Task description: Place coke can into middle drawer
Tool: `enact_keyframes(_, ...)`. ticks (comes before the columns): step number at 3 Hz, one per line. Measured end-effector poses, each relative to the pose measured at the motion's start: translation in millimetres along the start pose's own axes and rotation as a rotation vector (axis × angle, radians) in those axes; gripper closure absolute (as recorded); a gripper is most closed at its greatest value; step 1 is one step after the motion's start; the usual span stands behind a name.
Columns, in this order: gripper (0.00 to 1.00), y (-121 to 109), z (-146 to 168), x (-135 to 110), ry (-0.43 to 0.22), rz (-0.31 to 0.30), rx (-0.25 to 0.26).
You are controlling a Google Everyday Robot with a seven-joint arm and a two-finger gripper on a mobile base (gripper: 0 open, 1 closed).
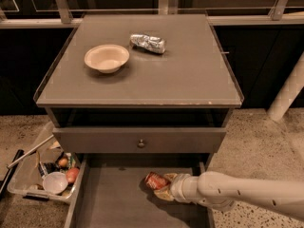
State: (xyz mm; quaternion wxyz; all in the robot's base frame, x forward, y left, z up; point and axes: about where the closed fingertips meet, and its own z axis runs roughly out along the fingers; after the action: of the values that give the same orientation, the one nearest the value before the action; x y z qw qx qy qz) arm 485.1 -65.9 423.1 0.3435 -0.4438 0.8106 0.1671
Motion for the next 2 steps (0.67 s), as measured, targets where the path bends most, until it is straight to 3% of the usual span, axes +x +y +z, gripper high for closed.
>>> enact_keyframes(1,1.00,-3.5,14.7,15.2,0.007,0.023,-0.002)
enact_keyframes(2,1.00,-3.8,28.2,14.6,-0.015,0.030,-0.015)
